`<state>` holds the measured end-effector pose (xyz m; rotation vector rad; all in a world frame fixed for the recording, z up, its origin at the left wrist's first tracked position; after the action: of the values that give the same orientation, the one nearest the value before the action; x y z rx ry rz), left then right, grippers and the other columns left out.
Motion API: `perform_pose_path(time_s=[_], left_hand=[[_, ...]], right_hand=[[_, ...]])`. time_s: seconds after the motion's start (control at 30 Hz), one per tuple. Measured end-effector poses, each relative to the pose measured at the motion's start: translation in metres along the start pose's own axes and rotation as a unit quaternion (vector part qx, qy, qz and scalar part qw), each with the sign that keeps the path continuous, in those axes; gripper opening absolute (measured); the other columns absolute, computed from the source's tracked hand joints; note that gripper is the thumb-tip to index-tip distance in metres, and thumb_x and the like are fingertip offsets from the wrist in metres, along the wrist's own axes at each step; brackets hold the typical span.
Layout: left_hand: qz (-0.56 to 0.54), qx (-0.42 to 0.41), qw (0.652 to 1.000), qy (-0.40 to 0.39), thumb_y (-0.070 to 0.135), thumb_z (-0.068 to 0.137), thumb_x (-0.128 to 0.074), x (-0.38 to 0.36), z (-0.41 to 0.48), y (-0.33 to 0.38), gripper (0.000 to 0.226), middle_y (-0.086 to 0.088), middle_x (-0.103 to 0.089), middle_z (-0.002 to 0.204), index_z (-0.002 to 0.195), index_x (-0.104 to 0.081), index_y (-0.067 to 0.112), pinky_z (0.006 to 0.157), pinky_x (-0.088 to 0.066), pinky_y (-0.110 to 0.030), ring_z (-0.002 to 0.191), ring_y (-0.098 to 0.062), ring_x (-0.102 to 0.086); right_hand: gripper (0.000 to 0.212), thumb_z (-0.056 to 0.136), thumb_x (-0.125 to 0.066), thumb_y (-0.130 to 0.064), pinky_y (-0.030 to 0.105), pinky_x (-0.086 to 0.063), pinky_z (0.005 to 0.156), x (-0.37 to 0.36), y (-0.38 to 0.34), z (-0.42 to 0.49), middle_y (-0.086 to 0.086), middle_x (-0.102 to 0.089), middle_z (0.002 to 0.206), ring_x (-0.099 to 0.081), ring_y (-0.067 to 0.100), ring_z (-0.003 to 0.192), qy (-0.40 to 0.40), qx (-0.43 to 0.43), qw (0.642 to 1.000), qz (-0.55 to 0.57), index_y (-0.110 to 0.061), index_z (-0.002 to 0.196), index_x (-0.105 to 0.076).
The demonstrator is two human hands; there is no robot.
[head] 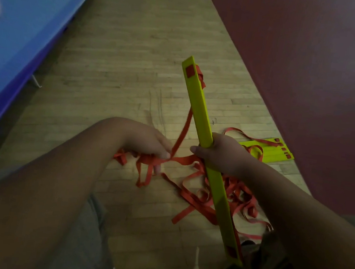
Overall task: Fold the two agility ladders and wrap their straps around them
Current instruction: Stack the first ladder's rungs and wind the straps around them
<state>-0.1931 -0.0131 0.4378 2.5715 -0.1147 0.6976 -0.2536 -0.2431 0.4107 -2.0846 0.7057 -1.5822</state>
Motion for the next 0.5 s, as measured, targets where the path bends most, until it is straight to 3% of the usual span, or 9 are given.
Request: perform_pose_path(time_s=[0.07,0.17,0.27,0.37,0.43,0.5], left_hand=[[-0.016,-0.01,1.0,-0.025,0.042,0.111,-0.057,-0.01,0.007,0.011,0.048,0.018,-0.083,0.109,0.157,-0.047,0.035,0.112,-0.052,-0.048,0.127,-0.012,-0.065],[-0.039,-0.025,0.999,-0.019,0.04,0.108,-0.064,-0.026,0.026,0.018,0.052,0.014,-0.082,0.115,0.156,-0.044,0.037,0.104,-0.06,-0.047,0.124,-0.017,-0.068],[-0.053,-0.058,0.996,0.045,0.043,0.099,-0.078,-0.028,0.039,0.021,0.032,0.008,-0.076,0.116,0.127,-0.065,0.034,0.097,-0.058,-0.039,0.113,-0.017,-0.068],[-0.07,-0.091,0.984,0.133,0.055,0.087,-0.086,-0.012,0.041,0.02,0.03,0.007,-0.072,0.103,0.103,-0.076,0.031,0.083,-0.053,-0.036,0.103,-0.018,-0.066],[-0.131,-0.113,0.973,0.15,0.06,0.08,-0.09,-0.004,0.037,0.016,0.035,0.002,-0.079,0.104,0.098,-0.079,0.031,0.095,-0.059,-0.045,0.11,-0.025,-0.073],[-0.176,-0.144,0.963,0.144,0.063,0.073,-0.092,0.001,0.034,0.013,0.044,-0.004,-0.083,0.107,0.1,-0.079,0.03,0.109,-0.056,-0.055,0.114,-0.029,-0.076]], right_hand=[[0.035,0.1,-0.075,-0.056,0.036,-0.047,0.072,0.002,0.0,0.001,0.001,-0.069,0.089,-0.066,0.023,0.086,-0.004,0.002,1.0,-0.001,-0.025,0.09,-0.063],[0.037,0.1,-0.073,-0.057,0.036,-0.05,0.072,0.006,0.0,0.001,0.002,-0.071,0.088,-0.067,0.021,0.084,-0.014,0.005,1.0,-0.006,-0.022,0.092,-0.066],[0.04,0.099,-0.074,-0.058,0.035,-0.048,0.068,0.01,0.002,0.001,0.001,-0.069,0.082,-0.065,0.018,0.077,-0.018,0.0,1.0,-0.003,-0.021,0.089,-0.067],[0.042,0.098,-0.073,-0.062,0.034,-0.05,0.067,0.014,0.003,0.001,0.001,-0.073,0.084,-0.069,0.019,0.078,-0.019,0.0,1.0,0.003,-0.021,0.092,-0.07],[0.04,0.098,-0.073,-0.062,0.032,-0.048,0.066,0.017,0.003,-0.001,-0.001,-0.074,0.085,-0.07,0.016,0.079,-0.021,0.003,1.0,0.008,-0.022,0.094,-0.072],[0.037,0.099,-0.072,-0.06,0.031,-0.047,0.067,0.021,0.002,-0.003,-0.003,-0.074,0.086,-0.07,0.014,0.08,-0.022,0.006,1.0,0.006,-0.023,0.095,-0.074]])
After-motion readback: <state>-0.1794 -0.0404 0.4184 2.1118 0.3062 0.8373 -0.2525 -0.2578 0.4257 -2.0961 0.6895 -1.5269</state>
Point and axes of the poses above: each hand's wrist, its own z-axis towards the middle knuckle, its own x-axis out of the back of the hand, y = z × x, the point moved 3 cm from there along z, towards the middle knuckle
